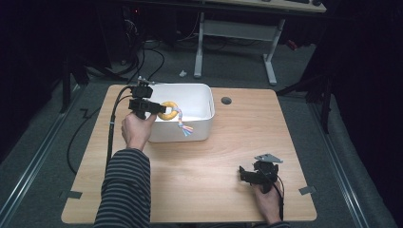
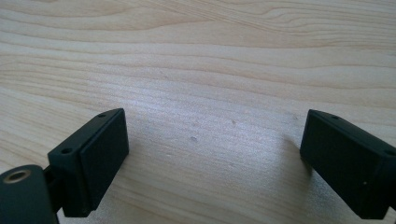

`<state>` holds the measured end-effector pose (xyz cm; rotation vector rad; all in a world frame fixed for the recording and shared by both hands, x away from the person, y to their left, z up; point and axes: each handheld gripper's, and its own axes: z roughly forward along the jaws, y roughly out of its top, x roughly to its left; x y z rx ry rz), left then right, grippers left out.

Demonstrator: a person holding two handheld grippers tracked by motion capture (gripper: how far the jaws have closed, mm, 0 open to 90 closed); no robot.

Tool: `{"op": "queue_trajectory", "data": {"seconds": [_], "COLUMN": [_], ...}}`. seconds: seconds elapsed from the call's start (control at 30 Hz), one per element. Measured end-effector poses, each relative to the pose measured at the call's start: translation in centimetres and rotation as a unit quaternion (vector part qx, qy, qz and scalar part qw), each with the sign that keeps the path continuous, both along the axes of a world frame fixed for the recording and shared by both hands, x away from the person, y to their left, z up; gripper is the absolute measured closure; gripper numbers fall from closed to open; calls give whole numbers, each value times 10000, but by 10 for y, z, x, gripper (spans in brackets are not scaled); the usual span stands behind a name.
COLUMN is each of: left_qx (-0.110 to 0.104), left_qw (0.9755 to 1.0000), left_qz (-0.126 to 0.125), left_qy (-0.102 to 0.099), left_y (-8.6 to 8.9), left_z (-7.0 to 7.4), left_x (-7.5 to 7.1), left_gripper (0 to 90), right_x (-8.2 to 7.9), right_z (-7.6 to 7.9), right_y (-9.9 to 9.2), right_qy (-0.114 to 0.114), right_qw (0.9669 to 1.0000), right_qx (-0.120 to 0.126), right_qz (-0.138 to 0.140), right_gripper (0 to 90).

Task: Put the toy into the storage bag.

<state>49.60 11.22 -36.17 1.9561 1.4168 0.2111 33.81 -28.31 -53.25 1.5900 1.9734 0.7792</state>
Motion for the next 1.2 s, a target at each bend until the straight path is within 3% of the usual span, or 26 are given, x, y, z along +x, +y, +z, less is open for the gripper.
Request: {"op": "queue_trajectory", "data": {"seconds": [0.23, 0.67, 0.93, 1.2], "left_qx": [34, 292, 394, 596], "left_qw": [9998, 9987, 9979, 9972], "left_qz": [187, 419, 468, 358], "left_qy": [1, 71, 228, 274], "left_y": [2, 3, 6, 4], "left_z": [-3, -12, -26, -28], "left_x": [4, 11, 13, 12], "left_gripper": [675, 675, 676, 675], "right_x": [0, 0, 0, 0], "right_z": [0, 0, 0, 0], "right_y": [0, 0, 0, 0], "right_qy": [-2, 6, -2, -4], "right_qw": [10000, 10000, 10000, 10000], "right_qx": [-3, -6, -11, -2], "right_qz": [5, 5, 9, 4], "right_gripper": [76, 76, 76, 76]}}
